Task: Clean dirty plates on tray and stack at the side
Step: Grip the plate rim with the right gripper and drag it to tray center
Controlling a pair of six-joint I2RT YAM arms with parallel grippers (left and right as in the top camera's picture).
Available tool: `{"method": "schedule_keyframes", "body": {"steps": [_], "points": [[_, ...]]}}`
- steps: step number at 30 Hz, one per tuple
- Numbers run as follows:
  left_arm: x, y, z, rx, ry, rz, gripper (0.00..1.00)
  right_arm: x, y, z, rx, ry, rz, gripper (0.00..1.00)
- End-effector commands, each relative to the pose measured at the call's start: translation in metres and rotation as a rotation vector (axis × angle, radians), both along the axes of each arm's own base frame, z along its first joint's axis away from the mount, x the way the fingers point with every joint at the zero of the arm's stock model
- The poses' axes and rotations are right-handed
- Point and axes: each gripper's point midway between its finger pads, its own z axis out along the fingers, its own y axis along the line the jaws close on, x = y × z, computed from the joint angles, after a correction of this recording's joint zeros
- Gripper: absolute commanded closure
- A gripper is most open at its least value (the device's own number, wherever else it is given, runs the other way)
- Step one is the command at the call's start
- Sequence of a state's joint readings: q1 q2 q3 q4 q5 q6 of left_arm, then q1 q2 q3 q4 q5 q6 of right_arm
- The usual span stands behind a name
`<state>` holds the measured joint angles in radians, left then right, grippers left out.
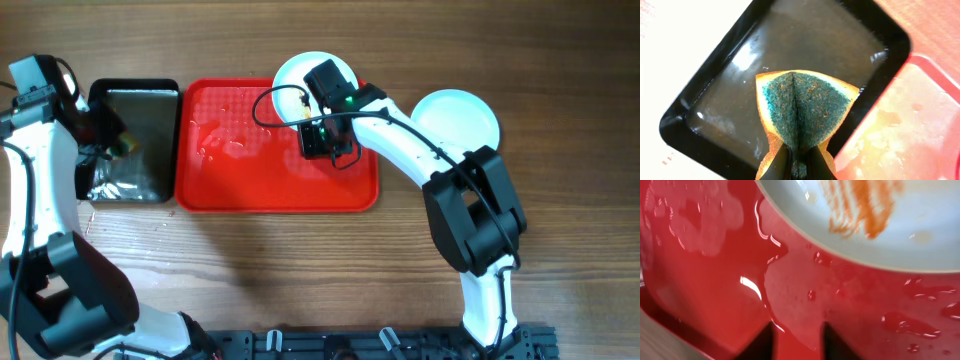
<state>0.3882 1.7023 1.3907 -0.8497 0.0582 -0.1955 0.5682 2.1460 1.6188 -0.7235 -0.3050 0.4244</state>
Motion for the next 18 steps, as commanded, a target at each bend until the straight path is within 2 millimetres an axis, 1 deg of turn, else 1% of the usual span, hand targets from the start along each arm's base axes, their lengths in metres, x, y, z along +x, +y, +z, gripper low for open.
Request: {"method": "schedule_keyframes", "body": {"steps": [1, 2, 3, 5, 6, 8, 9, 11, 14, 16, 18], "points": [[0.014, -0.027, 0.025, 0.025, -0.070, -0.131, 0.96, 0.044, -0.013, 0.012, -0.006, -0.101, -0.083, 0.54], [0.016, -0.031, 0.025, 0.029, -0.067, -0.153, 0.96, 0.051, -0.015, 0.014, 0.000, -0.117, -0.102, 0.54], [0.018, -0.039, 0.024, 0.035, -0.065, -0.186, 0.96, 0.065, -0.020, 0.018, 0.011, -0.156, -0.127, 0.54], [0.024, -0.053, 0.026, 0.044, -0.076, -0.222, 0.96, 0.081, -0.027, 0.021, 0.006, -0.210, -0.160, 0.55], [0.029, -0.059, 0.027, 0.048, -0.089, -0.238, 0.96, 0.085, -0.028, 0.020, -0.001, -0.226, -0.164, 0.61], [0.037, -0.071, 0.030, 0.055, -0.116, -0.270, 0.96, 0.086, -0.026, 0.011, -0.004, -0.223, -0.159, 0.72], [0.040, -0.076, 0.031, 0.056, -0.124, -0.282, 0.96, 0.084, -0.024, 0.005, -0.005, -0.212, -0.153, 0.75], [0.044, -0.089, 0.032, 0.057, -0.133, -0.314, 0.96, 0.074, -0.013, -0.013, 0.011, -0.158, -0.126, 0.79], [0.046, -0.107, 0.031, 0.054, -0.134, -0.356, 0.96, 0.049, 0.000, -0.033, 0.041, -0.023, -0.138, 0.85], [0.046, -0.112, 0.030, 0.053, -0.133, -0.368, 0.96, 0.038, 0.006, -0.038, 0.036, 0.006, -0.119, 0.86], [0.046, -0.113, 0.030, 0.050, -0.134, -0.365, 0.96, 0.030, 0.011, -0.039, 0.033, 0.025, -0.101, 0.87]]}}
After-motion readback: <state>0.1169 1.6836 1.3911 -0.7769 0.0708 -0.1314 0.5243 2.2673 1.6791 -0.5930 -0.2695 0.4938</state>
